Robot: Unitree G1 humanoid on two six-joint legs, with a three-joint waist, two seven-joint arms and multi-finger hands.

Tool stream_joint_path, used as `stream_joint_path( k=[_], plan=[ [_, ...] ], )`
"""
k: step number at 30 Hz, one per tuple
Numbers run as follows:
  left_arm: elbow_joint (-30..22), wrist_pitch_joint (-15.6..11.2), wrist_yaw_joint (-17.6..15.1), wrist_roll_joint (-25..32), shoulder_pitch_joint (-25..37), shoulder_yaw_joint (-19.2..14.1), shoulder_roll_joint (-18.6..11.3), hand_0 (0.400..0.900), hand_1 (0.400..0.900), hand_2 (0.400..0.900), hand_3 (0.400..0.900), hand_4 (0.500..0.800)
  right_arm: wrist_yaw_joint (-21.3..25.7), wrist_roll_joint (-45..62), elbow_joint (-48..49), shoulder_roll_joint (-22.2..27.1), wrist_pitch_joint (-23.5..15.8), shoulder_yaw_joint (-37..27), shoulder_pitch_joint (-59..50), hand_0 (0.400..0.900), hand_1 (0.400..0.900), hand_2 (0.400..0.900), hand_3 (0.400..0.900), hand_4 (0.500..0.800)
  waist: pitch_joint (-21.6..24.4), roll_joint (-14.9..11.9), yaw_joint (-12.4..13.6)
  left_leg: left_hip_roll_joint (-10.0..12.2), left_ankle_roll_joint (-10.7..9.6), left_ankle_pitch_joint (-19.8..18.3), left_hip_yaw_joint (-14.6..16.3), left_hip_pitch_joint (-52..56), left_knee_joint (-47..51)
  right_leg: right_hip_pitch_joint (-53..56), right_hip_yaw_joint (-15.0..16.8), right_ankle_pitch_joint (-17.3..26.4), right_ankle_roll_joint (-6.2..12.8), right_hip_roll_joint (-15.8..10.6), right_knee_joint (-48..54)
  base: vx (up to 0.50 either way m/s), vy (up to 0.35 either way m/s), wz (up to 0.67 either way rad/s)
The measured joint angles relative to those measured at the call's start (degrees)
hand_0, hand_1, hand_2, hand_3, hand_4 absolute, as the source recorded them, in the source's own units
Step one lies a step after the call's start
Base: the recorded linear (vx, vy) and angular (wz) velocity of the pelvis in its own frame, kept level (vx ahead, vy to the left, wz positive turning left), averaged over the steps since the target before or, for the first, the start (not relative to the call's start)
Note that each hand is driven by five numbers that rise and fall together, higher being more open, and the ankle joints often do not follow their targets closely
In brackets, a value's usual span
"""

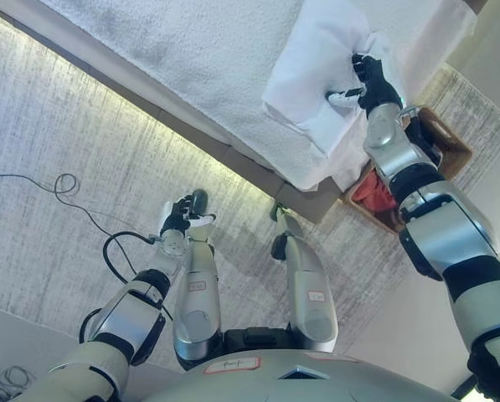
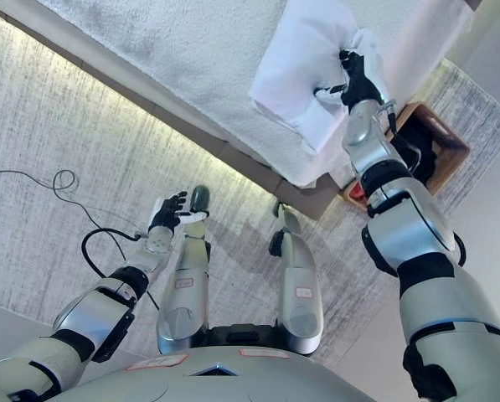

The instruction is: Put the clothes on the bed into the basket.

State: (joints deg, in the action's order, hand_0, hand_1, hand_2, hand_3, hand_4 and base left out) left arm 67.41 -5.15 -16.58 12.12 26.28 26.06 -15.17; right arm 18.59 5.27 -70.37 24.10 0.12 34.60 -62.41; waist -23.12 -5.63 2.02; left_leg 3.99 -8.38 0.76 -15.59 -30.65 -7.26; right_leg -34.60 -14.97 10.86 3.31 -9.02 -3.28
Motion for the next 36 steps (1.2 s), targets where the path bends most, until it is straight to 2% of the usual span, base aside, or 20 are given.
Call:
stream_joint_path(
  k=[7, 17, 23, 28, 30, 34, 36],
  plan=[
    [-0.2, 0.0, -0.1, 0.0, 0.1, 0.0, 0.7, 0.9, 0.9, 0.9, 0.9, 0.8, -0.6, 1.9, 0.2, -1.2, 0.0, 0.0, -0.8, 0.4, 0.4, 0.4, 0.4, 0.5, 0.0, 0.0, 0.2, 0.5, -0.3, 0.2, -0.2, 0.0, 0.1, 0.0, -0.3, 1.2, -1.39, 0.5, 0.4, 0.03, 0.011, 0.01],
    [-0.4, -0.1, -0.6, 0.0, 0.3, 0.0, 0.4, 0.9, 0.9, 0.9, 0.9, 0.8, -1.5, 2.7, 0.9, -1.6, -0.2, -0.9, 1.8, 0.4, 0.4, 0.4, 0.4, 0.5, 0.0, 0.0, 0.4, -0.6, -0.3, 0.2, -0.2, 2.2, 0.0, 2.4, -0.3, 1.3, -1.56, -0.5, 0.3, 0.02, 0.023, -0.01],
    [-0.5, 0.1, -0.4, 0.0, -0.4, -0.5, 0.3, 0.9, 0.9, 0.9, 0.9, 0.8, -2.8, 4.4, 7.3, 1.0, -0.7, -3.8, 8.8, 0.4, 0.4, 0.4, 0.4, 0.5, 0.1, -0.2, 1.3, -1.0, 0.1, -0.1, 0.0, 4.2, -0.4, 4.3, 0.1, 1.3, -1.5, -0.8, 0.2, 0.05, 0.029, -0.1],
    [-1.1, 0.3, 0.8, -0.2, -3.0, -2.6, -0.7, 0.9, 0.9, 0.9, 0.9, 0.8, -4.4, 4.9, 15.1, 2.4, -1.0, -9.6, 18.6, 0.4, 0.4, 0.4, 0.4, 0.5, 1.0, -1.4, 0.4, -1.1, 1.0, -1.4, 1.7, 9.8, -0.1, 9.0, 1.7, 0.4, -0.32, -0.8, 0.4, 0.1, 0.039, -0.22],
    [-1.0, 0.7, 1.3, -0.3, -5.1, -3.2, -1.2, 0.9, 0.9, 0.9, 0.9, 0.8, -4.6, 5.2, 16.7, 2.4, -1.1, -11.0, 22.6, 0.4, 0.4, 0.4, 0.4, 0.5, 3.2, -2.7, -0.8, -1.2, 1.2, -2.1, 2.7, 11.4, 0.1, 10.4, 2.6, -0.2, 0.7, -0.8, 1.3, 0.08, 0.049, -0.22],
    [-1.1, 1.3, 3.1, -0.5, -9.4, -3.9, -1.1, 0.9, 0.9, 0.9, 0.9, 0.8, -5.2, 5.8, 16.6, 2.4, -1.8, -16.3, 32.5, 0.4, 0.4, 0.4, 0.4, 0.5, 7.8, -4.8, -1.8, -1.2, 1.9, -2.5, 5.0, 17.2, 2.7, 14.7, 4.4, 0.1, 1.1, -0.7, 3.3, 0.09, 0.058, -0.3],
    [-2.2, 1.3, 3.9, -0.7, -12.0, -3.9, -1.3, 0.9, 0.9, 0.9, 0.9, 0.8, -5.7, 6.1, 15.3, 2.5, -1.7, -17.6, 36.9, 0.4, 0.4, 0.4, 0.4, 0.5, 11.6, -5.5, -3.6, -1.2, 2.3, -2.8, 6.5, 19.6, 4.1, 16.3, 5.6, 0.1, 1.28, -0.7, 4.3, 0.09, 0.03, -0.3]
  ],
)
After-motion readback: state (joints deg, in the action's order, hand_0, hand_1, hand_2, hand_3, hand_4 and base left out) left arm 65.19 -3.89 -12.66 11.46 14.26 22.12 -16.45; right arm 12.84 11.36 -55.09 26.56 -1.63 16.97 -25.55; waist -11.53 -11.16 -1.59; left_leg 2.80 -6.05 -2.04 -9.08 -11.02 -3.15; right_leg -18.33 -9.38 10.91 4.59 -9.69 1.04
